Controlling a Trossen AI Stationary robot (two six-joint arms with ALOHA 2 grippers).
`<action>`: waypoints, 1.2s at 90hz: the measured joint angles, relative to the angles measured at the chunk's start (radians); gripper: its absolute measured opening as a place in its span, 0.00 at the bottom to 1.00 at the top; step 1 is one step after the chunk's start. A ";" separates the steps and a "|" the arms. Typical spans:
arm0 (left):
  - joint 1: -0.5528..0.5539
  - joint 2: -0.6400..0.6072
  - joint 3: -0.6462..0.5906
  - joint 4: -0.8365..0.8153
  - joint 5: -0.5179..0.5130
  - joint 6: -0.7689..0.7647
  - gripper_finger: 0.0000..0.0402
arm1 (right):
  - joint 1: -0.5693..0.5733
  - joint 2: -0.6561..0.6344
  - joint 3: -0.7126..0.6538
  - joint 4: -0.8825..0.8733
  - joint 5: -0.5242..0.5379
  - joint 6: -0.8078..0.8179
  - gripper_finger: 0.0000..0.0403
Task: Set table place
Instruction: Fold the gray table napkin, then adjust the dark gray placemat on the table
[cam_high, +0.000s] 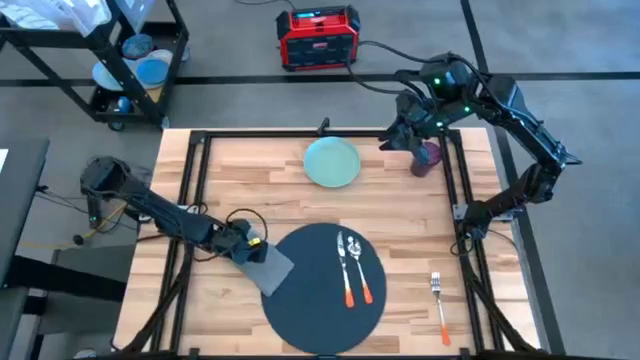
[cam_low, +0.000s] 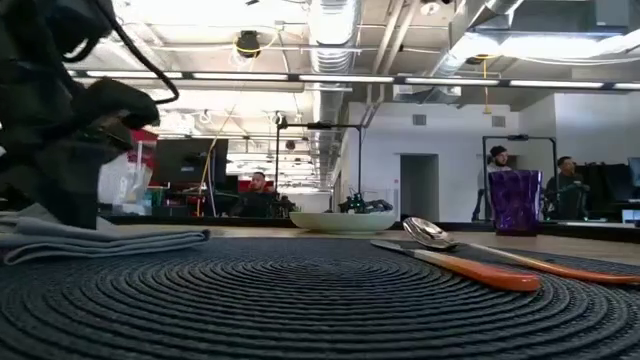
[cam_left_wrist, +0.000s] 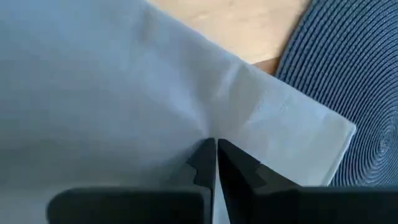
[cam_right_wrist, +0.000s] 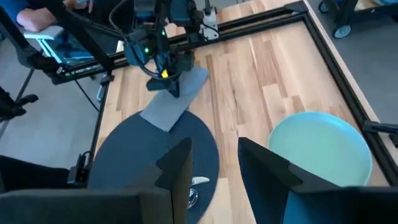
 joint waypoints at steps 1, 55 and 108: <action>0.000 -0.009 0.000 -0.009 -0.001 0.001 0.00 | 0.000 0.000 -0.004 -0.001 0.000 0.006 0.29; -0.119 -0.166 0.000 -0.239 0.028 -0.013 0.00 | 0.239 0.001 -0.513 0.359 -0.004 0.227 0.29; -0.124 -0.137 0.000 -0.165 0.019 0.001 0.00 | 0.310 0.100 -0.710 0.703 -0.104 0.306 0.00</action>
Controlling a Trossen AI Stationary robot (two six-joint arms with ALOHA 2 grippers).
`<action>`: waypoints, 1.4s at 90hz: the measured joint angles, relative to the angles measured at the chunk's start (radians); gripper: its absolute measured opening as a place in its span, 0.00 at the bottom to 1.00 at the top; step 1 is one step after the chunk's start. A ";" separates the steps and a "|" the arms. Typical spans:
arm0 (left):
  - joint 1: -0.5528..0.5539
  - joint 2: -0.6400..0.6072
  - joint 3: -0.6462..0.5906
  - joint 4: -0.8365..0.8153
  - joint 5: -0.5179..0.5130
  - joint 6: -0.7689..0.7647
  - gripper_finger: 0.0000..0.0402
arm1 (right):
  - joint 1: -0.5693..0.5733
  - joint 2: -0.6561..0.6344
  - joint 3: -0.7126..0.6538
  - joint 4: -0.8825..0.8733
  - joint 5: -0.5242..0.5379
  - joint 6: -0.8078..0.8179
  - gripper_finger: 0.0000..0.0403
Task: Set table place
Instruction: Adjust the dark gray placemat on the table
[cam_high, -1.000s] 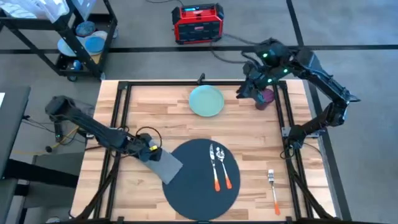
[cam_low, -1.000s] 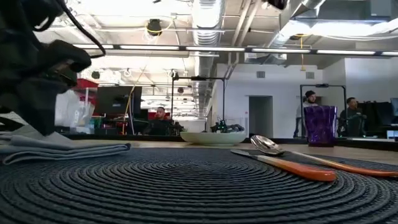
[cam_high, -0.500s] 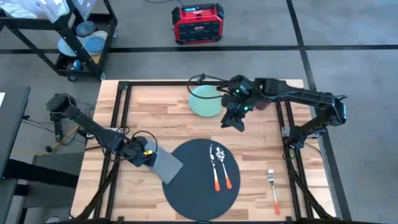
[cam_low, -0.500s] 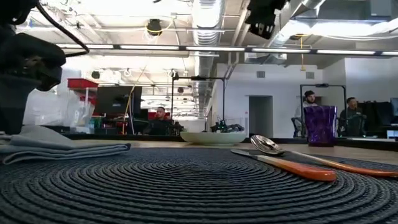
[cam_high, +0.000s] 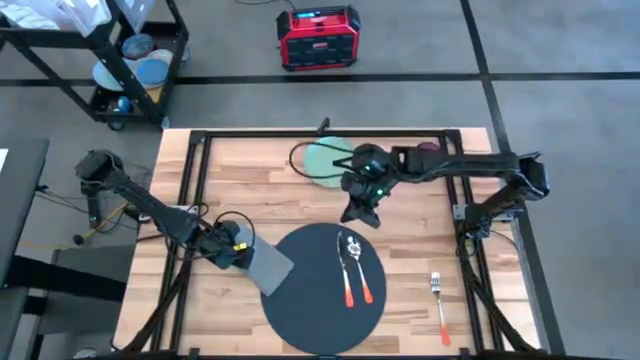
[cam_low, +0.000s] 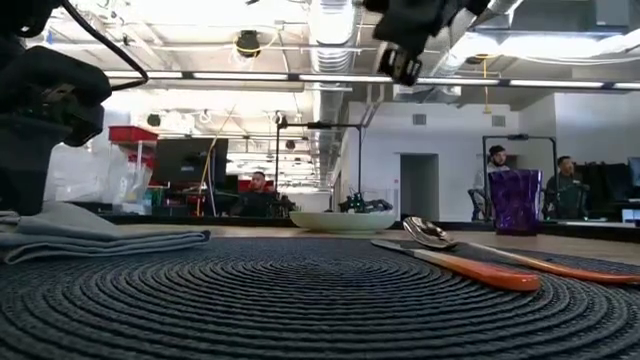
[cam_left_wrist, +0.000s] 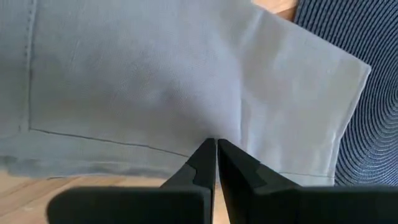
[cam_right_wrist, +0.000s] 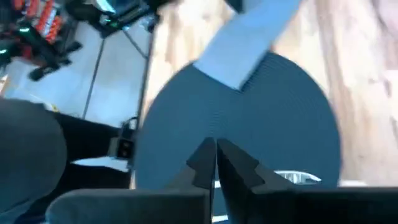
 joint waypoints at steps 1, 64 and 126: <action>0.000 0.000 0.000 0.000 0.000 0.003 0.00 | -0.002 0.010 0.000 0.003 -0.006 0.001 0.00; 0.000 0.000 0.000 0.012 -0.002 0.059 0.00 | 0.014 0.386 0.000 0.334 -0.202 0.135 0.00; 0.001 0.000 0.000 0.010 -0.005 0.067 0.00 | 0.055 0.492 0.094 0.107 0.110 -0.122 0.00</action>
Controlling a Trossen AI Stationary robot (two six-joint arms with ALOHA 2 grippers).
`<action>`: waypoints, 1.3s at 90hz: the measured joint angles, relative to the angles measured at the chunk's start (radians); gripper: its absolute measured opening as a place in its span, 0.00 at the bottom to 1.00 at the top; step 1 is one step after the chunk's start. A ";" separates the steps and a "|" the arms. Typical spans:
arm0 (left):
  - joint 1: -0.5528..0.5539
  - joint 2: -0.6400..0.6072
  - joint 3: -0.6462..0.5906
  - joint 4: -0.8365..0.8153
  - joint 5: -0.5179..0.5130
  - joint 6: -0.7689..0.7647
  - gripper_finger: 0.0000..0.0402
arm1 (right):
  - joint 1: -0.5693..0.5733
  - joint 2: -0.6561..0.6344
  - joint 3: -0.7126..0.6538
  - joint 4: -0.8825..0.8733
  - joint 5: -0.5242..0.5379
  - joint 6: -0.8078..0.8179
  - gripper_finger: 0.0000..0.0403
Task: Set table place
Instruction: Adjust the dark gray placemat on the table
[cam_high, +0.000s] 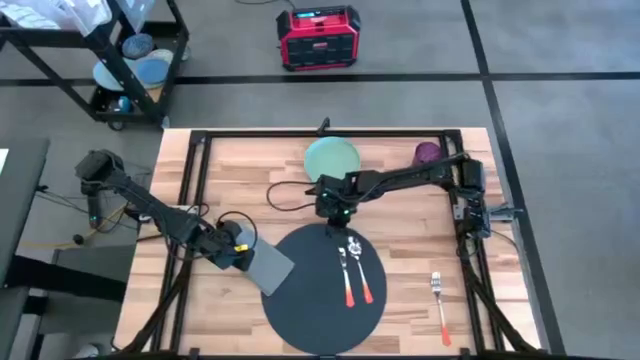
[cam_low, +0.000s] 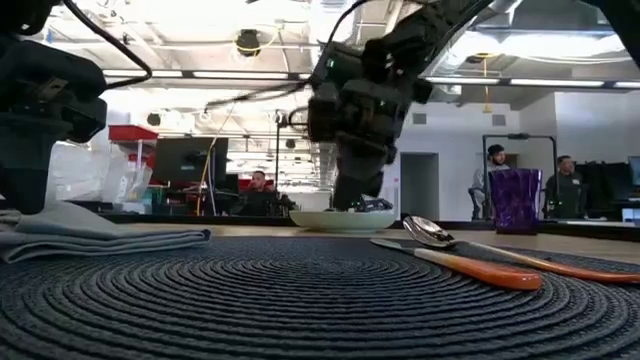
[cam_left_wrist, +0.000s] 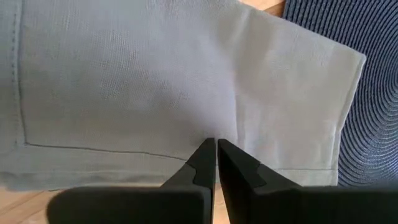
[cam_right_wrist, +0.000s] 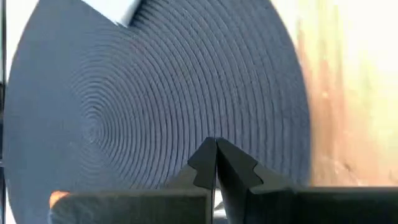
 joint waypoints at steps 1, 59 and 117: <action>0.000 0.000 0.000 0.000 0.000 0.000 0.00 | 0.001 0.006 0.004 -0.002 -0.004 0.000 0.00; 0.000 0.000 0.000 0.013 0.000 0.016 0.00 | -0.026 0.070 0.070 -0.044 -0.020 -0.054 0.00; 0.000 0.000 0.000 0.017 0.001 0.035 0.00 | -0.052 0.129 0.076 -0.100 -0.060 -0.116 0.00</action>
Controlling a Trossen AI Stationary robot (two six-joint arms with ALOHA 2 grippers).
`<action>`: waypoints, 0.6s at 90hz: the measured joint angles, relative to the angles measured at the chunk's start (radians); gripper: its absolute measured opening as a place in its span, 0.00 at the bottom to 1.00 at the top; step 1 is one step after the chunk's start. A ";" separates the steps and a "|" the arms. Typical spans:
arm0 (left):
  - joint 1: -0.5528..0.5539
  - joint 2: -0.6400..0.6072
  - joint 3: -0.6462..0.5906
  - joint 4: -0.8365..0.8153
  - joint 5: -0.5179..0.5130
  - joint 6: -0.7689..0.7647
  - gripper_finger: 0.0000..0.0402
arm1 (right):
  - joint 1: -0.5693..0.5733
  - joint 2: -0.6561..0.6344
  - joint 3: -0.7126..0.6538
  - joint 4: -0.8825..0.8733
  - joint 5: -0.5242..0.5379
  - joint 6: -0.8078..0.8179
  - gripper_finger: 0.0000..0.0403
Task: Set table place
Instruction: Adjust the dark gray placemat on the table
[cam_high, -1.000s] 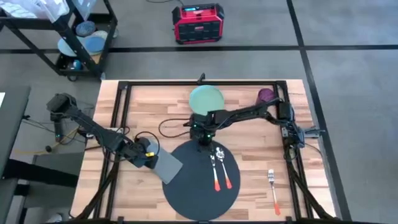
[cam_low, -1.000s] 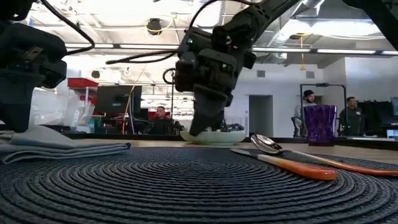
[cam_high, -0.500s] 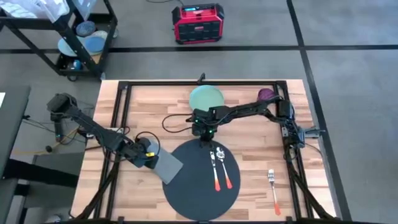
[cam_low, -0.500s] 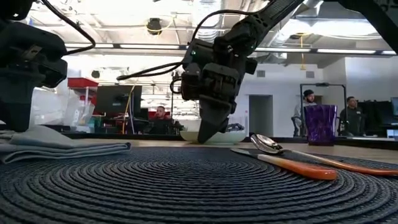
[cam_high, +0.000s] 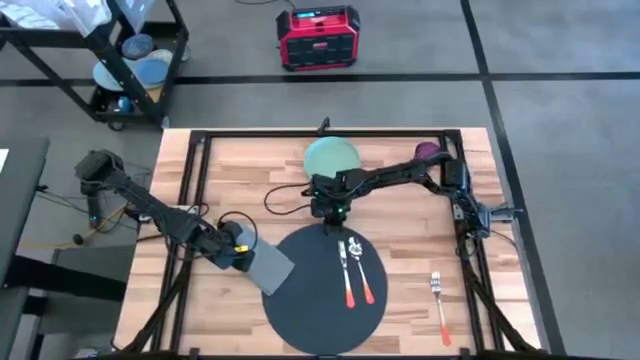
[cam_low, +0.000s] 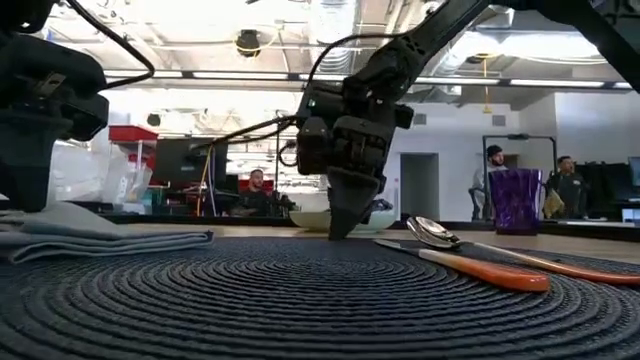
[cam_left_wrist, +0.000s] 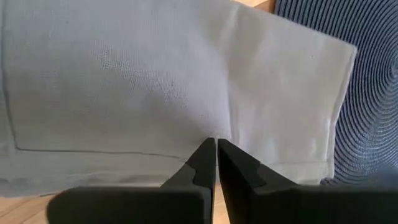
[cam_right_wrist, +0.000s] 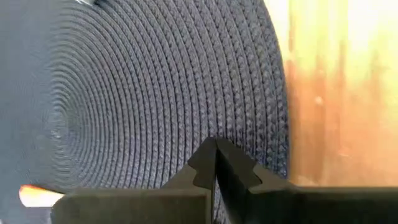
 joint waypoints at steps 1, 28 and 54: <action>0.000 0.000 0.000 0.000 0.000 0.000 0.00 | 0.000 0.000 0.000 0.000 -0.001 0.000 0.00; 0.000 0.000 0.000 0.000 0.000 0.001 0.00 | -0.048 0.000 -0.002 -0.019 0.003 -0.004 0.00; 0.000 0.000 0.000 0.000 0.000 0.001 0.00 | -0.127 0.000 -0.003 -0.048 0.004 -0.027 0.00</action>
